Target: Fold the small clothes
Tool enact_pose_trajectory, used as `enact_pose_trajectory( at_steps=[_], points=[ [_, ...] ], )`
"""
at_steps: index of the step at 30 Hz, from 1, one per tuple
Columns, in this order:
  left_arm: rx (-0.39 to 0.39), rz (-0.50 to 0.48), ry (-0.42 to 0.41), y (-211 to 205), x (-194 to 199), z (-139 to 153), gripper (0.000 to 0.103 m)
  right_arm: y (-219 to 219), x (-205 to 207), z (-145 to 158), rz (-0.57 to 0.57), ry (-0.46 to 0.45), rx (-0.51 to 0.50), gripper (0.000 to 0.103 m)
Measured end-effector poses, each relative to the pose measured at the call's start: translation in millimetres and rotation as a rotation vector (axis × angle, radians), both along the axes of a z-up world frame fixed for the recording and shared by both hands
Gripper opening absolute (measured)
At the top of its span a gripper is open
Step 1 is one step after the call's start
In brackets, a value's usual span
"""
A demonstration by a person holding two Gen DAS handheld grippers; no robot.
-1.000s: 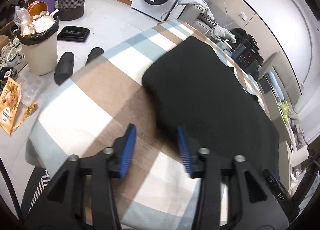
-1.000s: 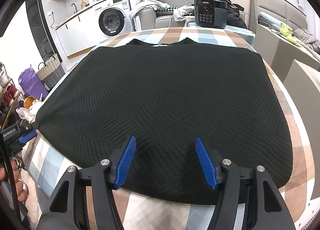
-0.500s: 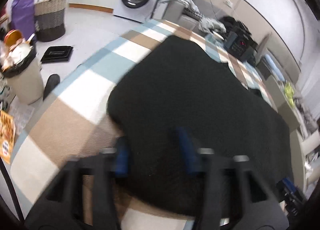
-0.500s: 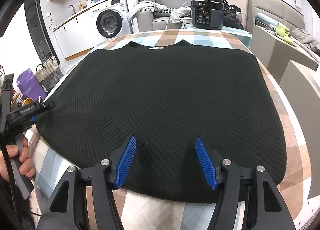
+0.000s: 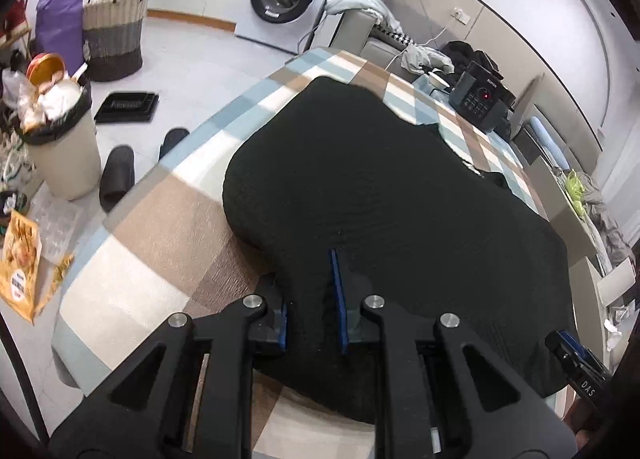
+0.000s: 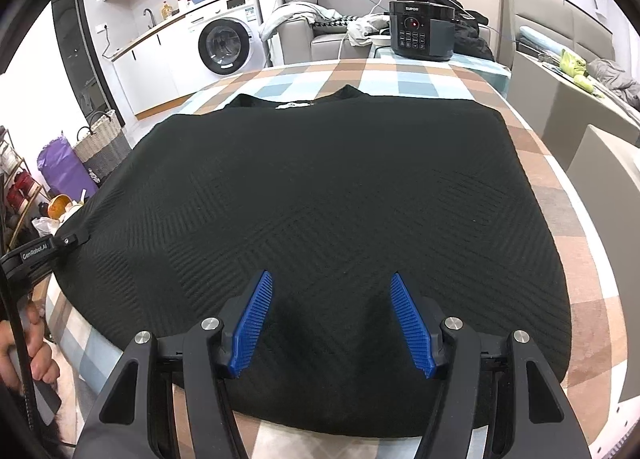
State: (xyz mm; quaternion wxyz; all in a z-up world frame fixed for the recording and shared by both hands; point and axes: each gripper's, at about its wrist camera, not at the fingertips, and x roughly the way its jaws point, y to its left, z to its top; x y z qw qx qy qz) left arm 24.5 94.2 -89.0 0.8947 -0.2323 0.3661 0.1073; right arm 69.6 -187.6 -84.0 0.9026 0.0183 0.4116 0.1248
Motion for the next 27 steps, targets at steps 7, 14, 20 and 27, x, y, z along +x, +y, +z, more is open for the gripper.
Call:
enact_pose_trajectory(
  at_steps=[7,14,20,27],
  points=[
    [0.147,-0.13,-0.127,-45.7,16.8,63.7,0.013,-23.2,-10.2,7.6,-0.074,-0.028,0.031,0.063],
    [0.256,-0.488,-0.26,-180.6,39.2,114.4,0.013,-60.2,-23.9,20.9,-0.184,-0.068,0.056,0.064],
    [0.163,-0.852,-0.133,-279.2,31.2,75.5,0.026,-93.7,-29.9,16.1,-0.288,-0.044,0.055,0.064],
    [0.06,-0.854,-0.154,-249.9,-8.1,69.8,0.069,-112.2,-32.8,17.2,-0.335,-0.047,0.071,0.064]
  ],
)
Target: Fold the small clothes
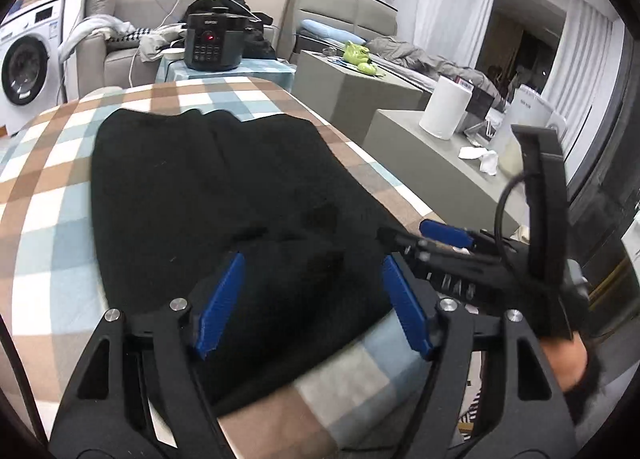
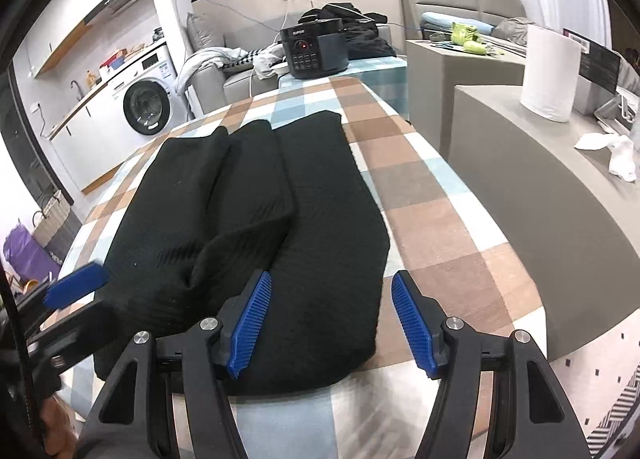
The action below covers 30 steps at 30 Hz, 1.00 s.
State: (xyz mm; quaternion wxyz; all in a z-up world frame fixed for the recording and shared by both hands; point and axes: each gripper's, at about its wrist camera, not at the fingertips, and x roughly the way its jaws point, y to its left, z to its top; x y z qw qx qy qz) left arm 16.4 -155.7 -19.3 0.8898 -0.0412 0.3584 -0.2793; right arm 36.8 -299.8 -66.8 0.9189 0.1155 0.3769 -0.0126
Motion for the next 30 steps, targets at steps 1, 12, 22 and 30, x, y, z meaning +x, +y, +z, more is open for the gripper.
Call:
enact_pose_trajectory(
  at_steps=[1,12,22,30],
  points=[
    [-0.002,0.029,-0.006,11.0,-2.3,0.8,0.069,-1.4,-0.1,1.5,-0.002,-0.007,0.009,0.064],
    [-0.003,0.273,0.094,108.8,4.7,-24.0,0.069,33.0,26.3,8.6,0.182,0.002,0.261,0.064],
    [-0.025,0.334,0.097,119.5,8.1,-31.6,0.069,53.0,57.1,-12.1,0.14,0.173,0.219,0.006],
    [-0.033,0.294,0.078,102.8,20.7,-24.7,0.069,18.1,-7.0,10.2,0.075,0.131,0.313,0.001]
  ],
)
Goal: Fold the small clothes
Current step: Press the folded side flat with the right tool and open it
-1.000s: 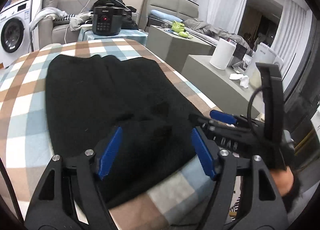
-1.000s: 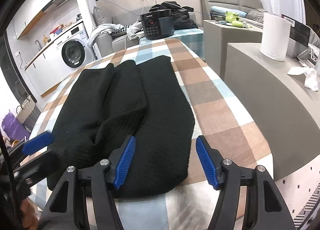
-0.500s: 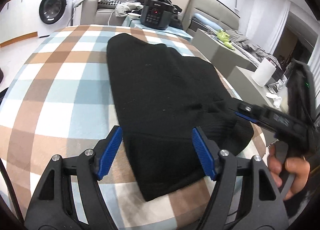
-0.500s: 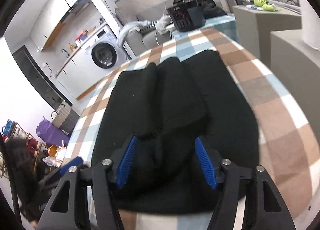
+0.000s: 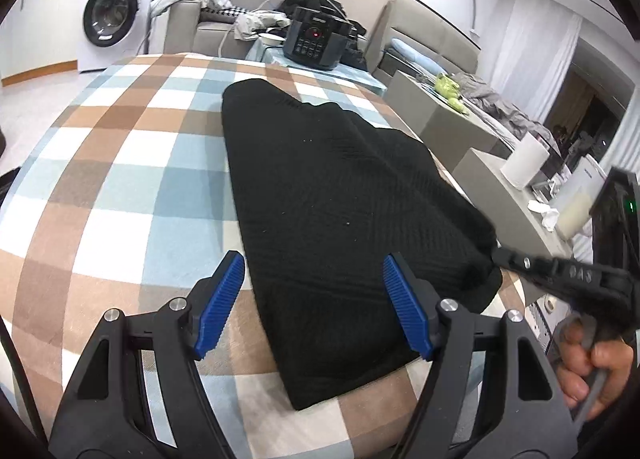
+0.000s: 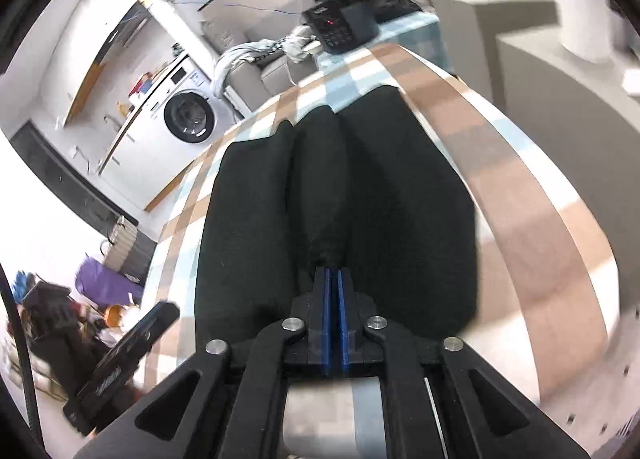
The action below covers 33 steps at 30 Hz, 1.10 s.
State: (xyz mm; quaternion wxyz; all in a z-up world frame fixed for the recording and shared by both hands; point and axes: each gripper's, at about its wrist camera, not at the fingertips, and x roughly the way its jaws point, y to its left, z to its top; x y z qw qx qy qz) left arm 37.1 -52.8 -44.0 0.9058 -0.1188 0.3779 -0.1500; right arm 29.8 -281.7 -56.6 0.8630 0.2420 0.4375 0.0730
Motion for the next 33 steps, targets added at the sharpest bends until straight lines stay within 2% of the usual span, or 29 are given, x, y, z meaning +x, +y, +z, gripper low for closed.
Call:
enact_pose_trajectory(
  at_steps=[2,4,6,8,11,13,15,17,18,21,23,25,28,30,33],
  points=[
    [0.009,-0.014,0.007,-6.0,2.8,-3.0,0.069,-4.7,-1.0,-13.6,-0.021,0.05,-0.039,0.001],
    [0.022,-0.024,0.024,-11.4,5.0,-7.1,0.069,-13.1,-3.6,-20.2,-0.031,0.061,-0.008,0.001],
    [0.036,-0.022,0.029,-13.3,3.9,-8.6,0.069,-18.4,-6.4,-16.4,-0.038,0.02,0.026,0.01],
    [0.035,-0.024,0.039,-13.0,1.8,-9.8,0.069,-19.0,-3.0,-11.8,-0.019,-0.001,0.045,0.028],
    [0.029,-0.026,0.051,-13.8,-1.9,-11.4,0.069,-6.6,12.9,-8.8,0.027,-0.024,0.037,0.033],
    [0.033,-0.04,0.057,-16.1,-4.5,-12.3,0.069,1.0,27.9,-16.5,0.037,0.0,0.042,0.037],
    [0.041,-0.054,0.068,-19.5,-7.0,-14.3,0.069,6.2,40.4,-31.9,0.033,0.058,0.048,0.036],
    [0.049,-0.067,0.07,-22.7,-10.1,-15.1,0.069,7.6,46.5,-38.1,0.016,0.077,0.037,0.011],
    [0.053,-0.07,0.071,-23.8,-11.2,-15.0,0.069,8.6,45.9,-33.7,0.032,0.073,0.051,0.007],
    [0.037,-0.079,0.061,-23.0,-14.5,-10.9,0.069,4.1,24.7,1.4,0.064,-0.007,0.122,0.006],
    [0.024,-0.088,0.06,-21.1,-14.3,-8.1,0.069,-5.7,13.6,10.0,0.051,-0.001,0.184,0.006],
    [0.015,-0.091,0.054,-19.8,-13.5,-6.7,0.07,-11.0,8.9,4.1,0.025,0.031,0.155,0.006],
    [0.022,-0.091,0.064,-20.3,-8.5,-10.1,0.07,-15.3,13.7,-31.0,0.001,0.144,0.121,0.006],
    [0.025,-0.095,0.074,-21.2,-5.4,-12.8,0.07,-14.9,15.6,-38.2,0.01,0.158,0.11,0.007],
    [0.03,-0.095,0.078,-22.6,-3.9,-14.5,0.07,-13.3,11.3,-26.4,0.019,0.12,0.058,0.018]
  ],
)
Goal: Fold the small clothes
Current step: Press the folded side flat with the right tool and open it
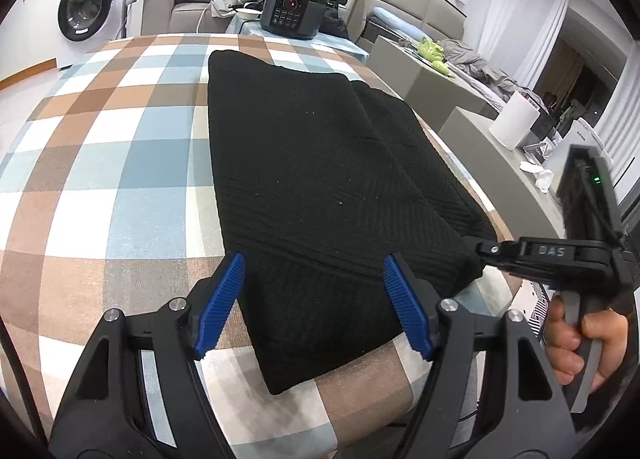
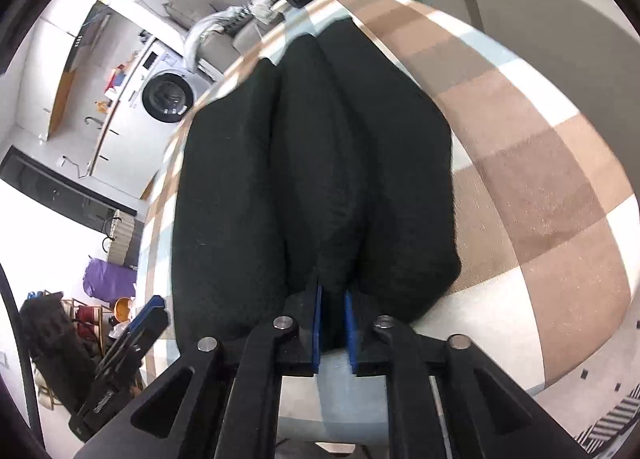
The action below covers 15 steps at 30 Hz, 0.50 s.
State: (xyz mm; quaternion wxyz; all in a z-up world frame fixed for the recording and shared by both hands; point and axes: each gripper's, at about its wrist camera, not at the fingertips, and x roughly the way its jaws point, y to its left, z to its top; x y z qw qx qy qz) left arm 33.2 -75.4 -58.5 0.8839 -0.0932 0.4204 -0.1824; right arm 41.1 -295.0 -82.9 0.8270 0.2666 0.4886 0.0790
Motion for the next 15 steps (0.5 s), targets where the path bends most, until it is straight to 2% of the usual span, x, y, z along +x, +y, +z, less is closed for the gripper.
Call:
enact_pose_trajectory(
  at_steps=[3,5,7,10,13,15],
  points=[
    [-0.004,-0.008,0.007,-2.8,1.5,-1.9,0.07,-3.3,-11.8,19.7,-0.035,-0.094,-0.086,0.025],
    [-0.001,-0.018,0.01,-5.9,1.6,-3.3,0.07,-4.6,-16.2,30.9,-0.02,-0.159,-0.094,0.028],
    [0.007,-0.03,0.016,-9.6,3.0,-6.4,0.07,0.5,-17.1,34.6,0.02,-0.187,-0.077,0.029],
    [0.031,-0.042,0.019,-14.3,3.1,-10.2,0.07,15.0,-6.5,22.3,0.106,-0.174,-0.037,0.031],
    [0.032,-0.043,0.023,-12.8,2.1,-12.2,0.07,27.9,13.2,-3.1,0.155,-0.086,0.001,0.031],
    [0.025,-0.028,0.03,-8.4,1.7,-13.2,0.07,30.3,13.8,-6.8,0.171,-0.102,0.018,0.031]
  ],
)
